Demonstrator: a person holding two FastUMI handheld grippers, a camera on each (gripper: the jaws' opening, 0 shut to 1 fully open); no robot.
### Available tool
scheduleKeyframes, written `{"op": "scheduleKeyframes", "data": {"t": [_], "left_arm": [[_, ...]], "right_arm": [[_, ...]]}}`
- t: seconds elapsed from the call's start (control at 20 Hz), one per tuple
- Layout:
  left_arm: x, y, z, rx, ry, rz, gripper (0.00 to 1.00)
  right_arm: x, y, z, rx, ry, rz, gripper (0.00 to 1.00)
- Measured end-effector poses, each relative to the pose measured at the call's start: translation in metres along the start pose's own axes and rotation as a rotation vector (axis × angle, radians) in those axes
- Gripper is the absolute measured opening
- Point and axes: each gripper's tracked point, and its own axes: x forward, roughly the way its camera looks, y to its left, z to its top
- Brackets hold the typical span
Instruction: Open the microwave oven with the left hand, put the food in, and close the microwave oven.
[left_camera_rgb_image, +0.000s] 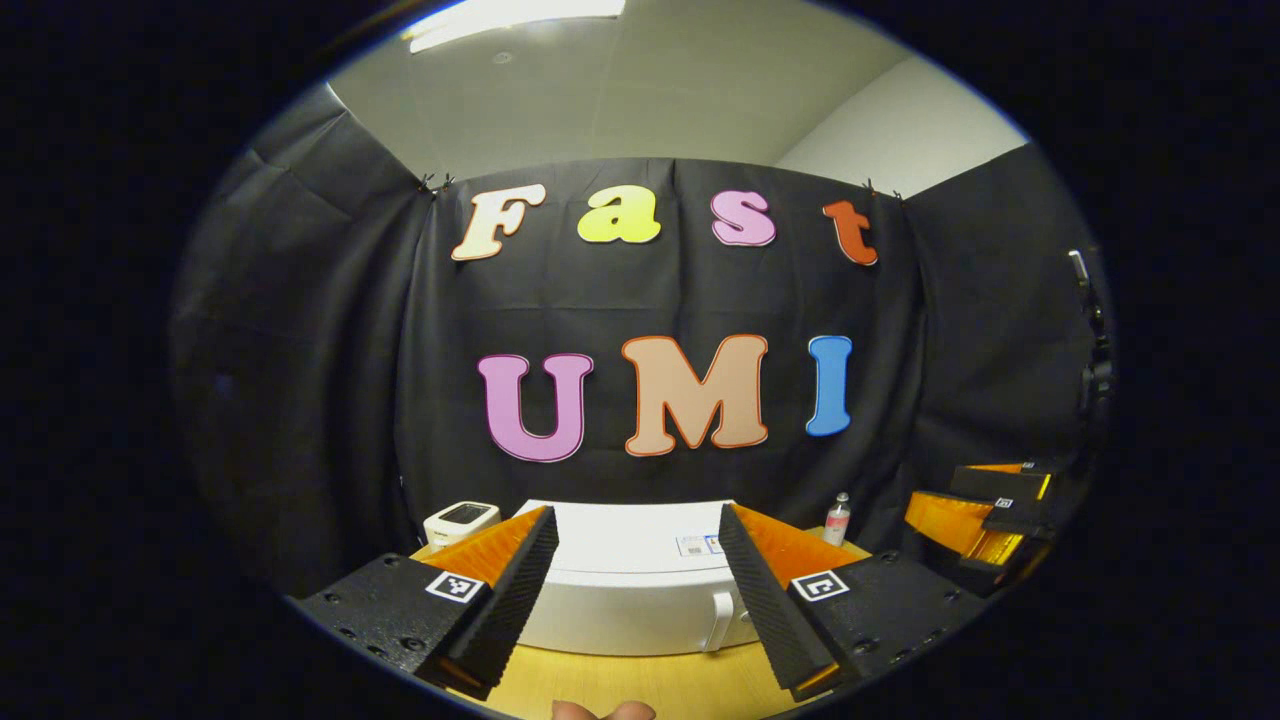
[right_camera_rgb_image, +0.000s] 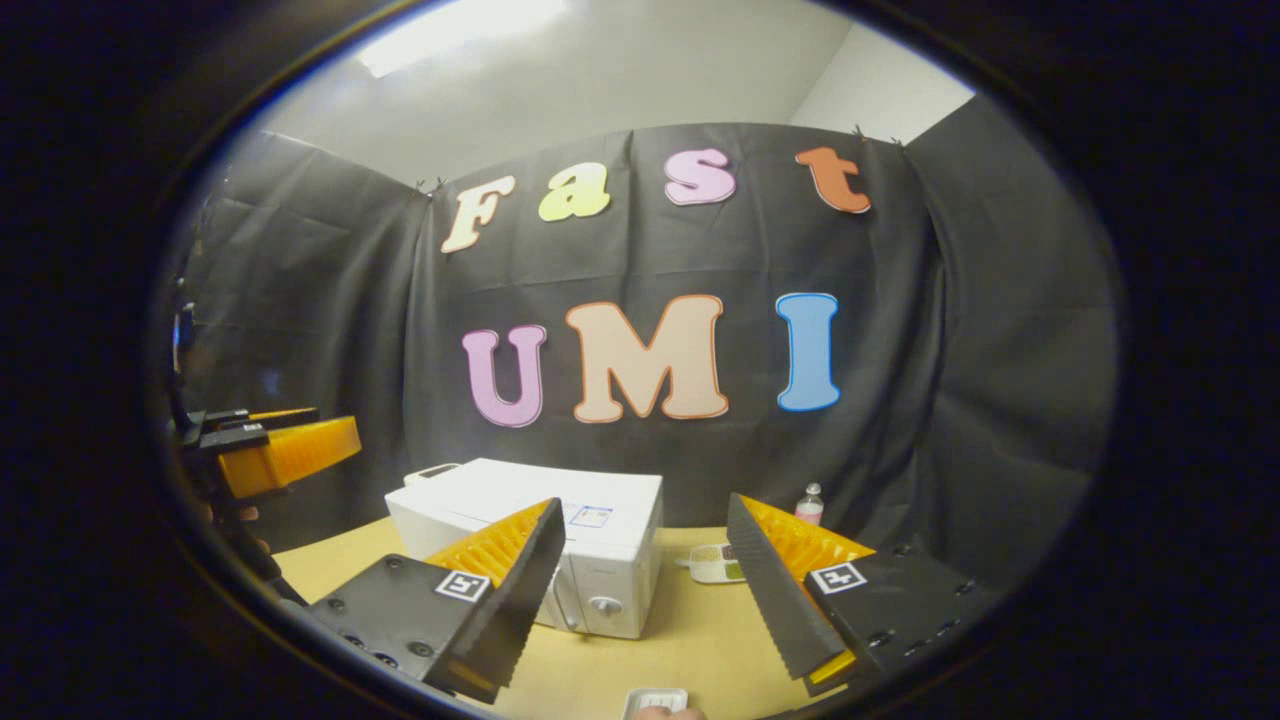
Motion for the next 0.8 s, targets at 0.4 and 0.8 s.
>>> {"op": "scheduleKeyframes", "data": {"t": [0.4, 0.8], "left_arm": [[-0.009, -0.01, -0.004, 0.017, 0.017, -0.017, 0.95], [-0.009, -0.008, -0.019, 0.004, 0.06, -0.025, 0.96]], "right_arm": [[-0.01, -0.003, 0.009, -0.004, -0.009, -0.014, 0.92], [-0.017, -0.003, 0.01, -0.016, -0.011, -0.024, 0.92]]}}
